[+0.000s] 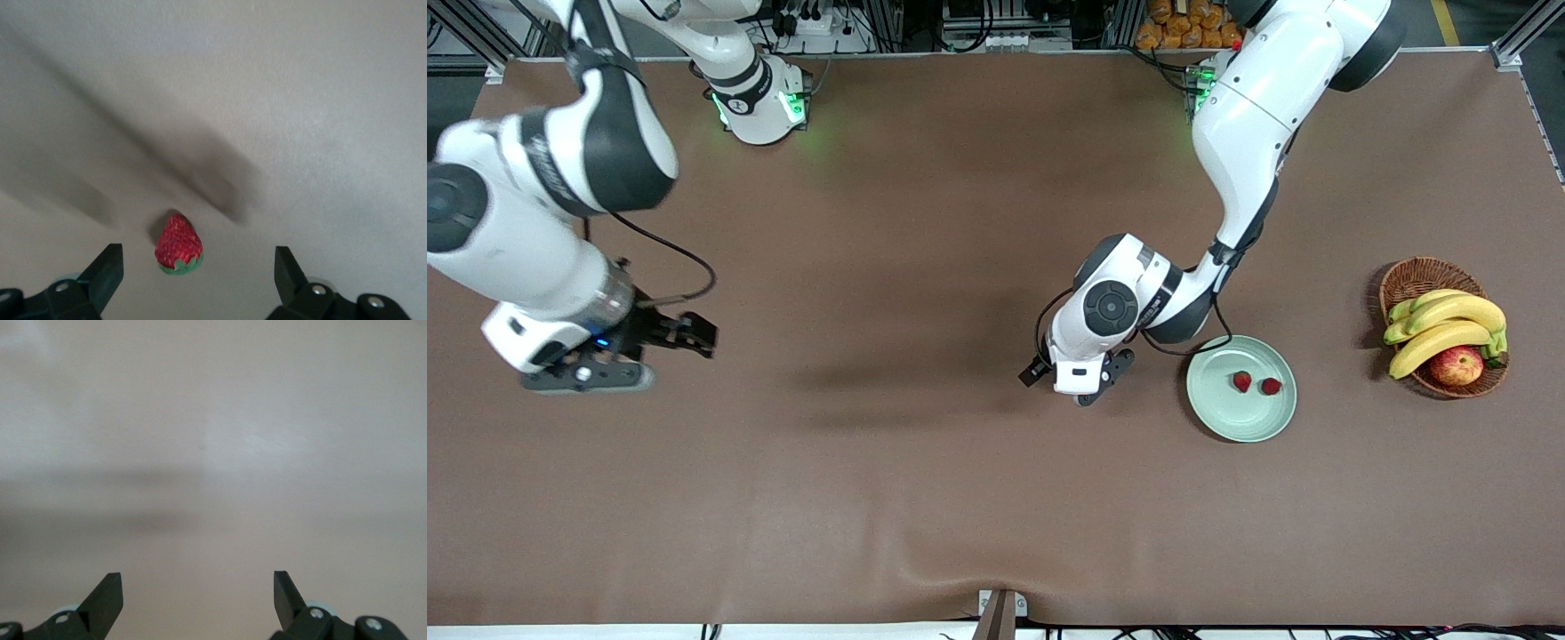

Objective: Collect all strawberries into plate
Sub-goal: 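Retract the right arm to rest while the left gripper grasps the strawberry, then carry the last strawberry to the plate with the left gripper and release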

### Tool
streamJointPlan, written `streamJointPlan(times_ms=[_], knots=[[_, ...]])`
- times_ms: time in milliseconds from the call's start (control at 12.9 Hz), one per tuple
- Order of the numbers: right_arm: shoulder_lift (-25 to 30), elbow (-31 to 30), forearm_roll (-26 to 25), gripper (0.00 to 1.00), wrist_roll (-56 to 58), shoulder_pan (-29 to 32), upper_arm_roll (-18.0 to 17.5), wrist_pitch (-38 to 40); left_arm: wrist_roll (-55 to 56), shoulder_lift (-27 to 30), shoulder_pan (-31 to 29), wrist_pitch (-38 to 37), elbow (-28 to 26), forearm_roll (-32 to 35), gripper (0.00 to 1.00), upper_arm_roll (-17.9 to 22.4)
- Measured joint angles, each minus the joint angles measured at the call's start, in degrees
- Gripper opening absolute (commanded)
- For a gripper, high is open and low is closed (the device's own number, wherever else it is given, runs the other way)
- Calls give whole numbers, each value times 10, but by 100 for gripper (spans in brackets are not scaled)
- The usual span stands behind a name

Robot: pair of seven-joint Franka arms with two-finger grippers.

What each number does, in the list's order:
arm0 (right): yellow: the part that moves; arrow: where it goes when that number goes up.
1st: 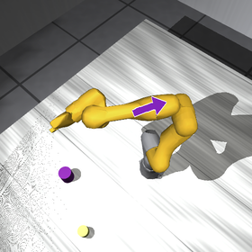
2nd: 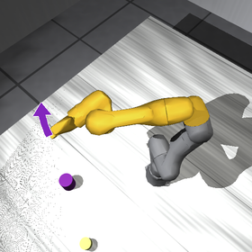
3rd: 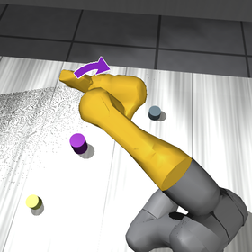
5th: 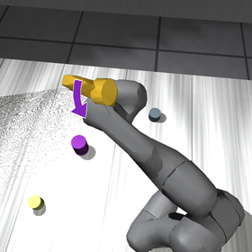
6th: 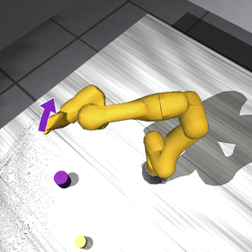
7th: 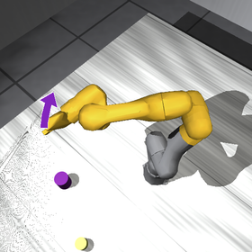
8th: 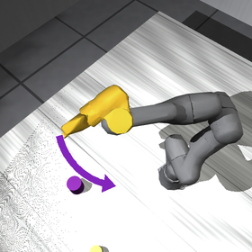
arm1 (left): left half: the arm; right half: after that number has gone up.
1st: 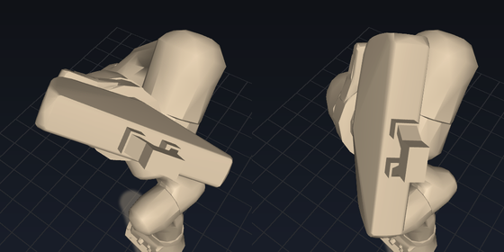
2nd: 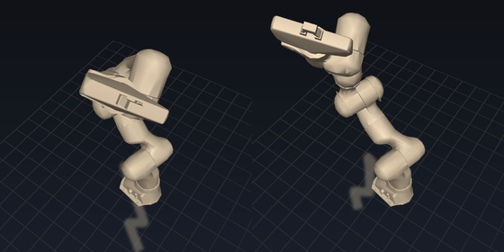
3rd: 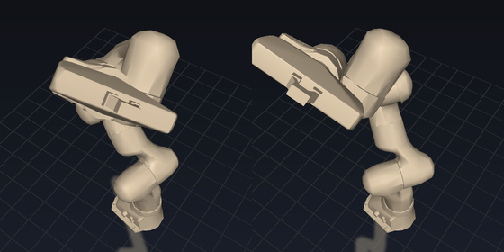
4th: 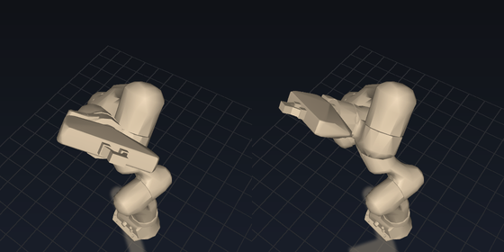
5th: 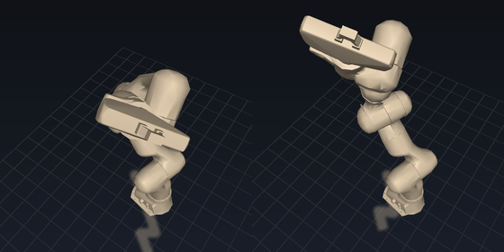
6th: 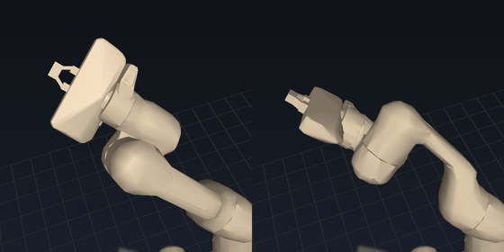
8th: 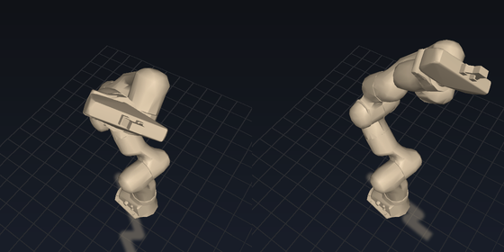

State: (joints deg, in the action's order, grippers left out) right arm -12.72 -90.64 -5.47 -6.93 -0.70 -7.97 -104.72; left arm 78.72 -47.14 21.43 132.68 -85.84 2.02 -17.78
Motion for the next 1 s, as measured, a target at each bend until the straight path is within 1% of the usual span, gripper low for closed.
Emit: streamJointPlan(times_ms=[77, 309, 387, 541, 618, 696, 773, 928, 1005], knots=[[18, -3, 5, 100, 26, 1, 21, 16, 0, -1, 3, 0, 0, 0, 98, 0], [62, -6, 35, 100, 118, 3, 92, 67, 0, -6, 5, 0, 0, 0, 79, 1], [75, -6, 40, 100, 131, 5, 105, 84, 0, -7, 5, 0, 0, 0, 74, 3], [100, -6, 42, 100, 135, 13, 108, 119, 0, -9, 5, 0, 0, 0, 60, 7], [111, -5, 42, 100, 135, 14, 108, 135, 0, -11, 5, 0, 0, 0, 50, 7], [122, -5, 42, 100, 135, 14, 108, 151, 0, -12, 5, 0, 0, 0, 30, 8], [131, -5, 42, 100, 134, 14, 108, 164, 0, -12, 6, 0, -1, 0, 14, 8], [145, -5, 42, 100, 121, 14, 108, 173, 0, -13, 11, 0, -1, 0, 0, 8], [150, -5, 42, 100, 103, 14, 108, 179, 0, -13, 13, 0, 0, 1, 0, 8]])
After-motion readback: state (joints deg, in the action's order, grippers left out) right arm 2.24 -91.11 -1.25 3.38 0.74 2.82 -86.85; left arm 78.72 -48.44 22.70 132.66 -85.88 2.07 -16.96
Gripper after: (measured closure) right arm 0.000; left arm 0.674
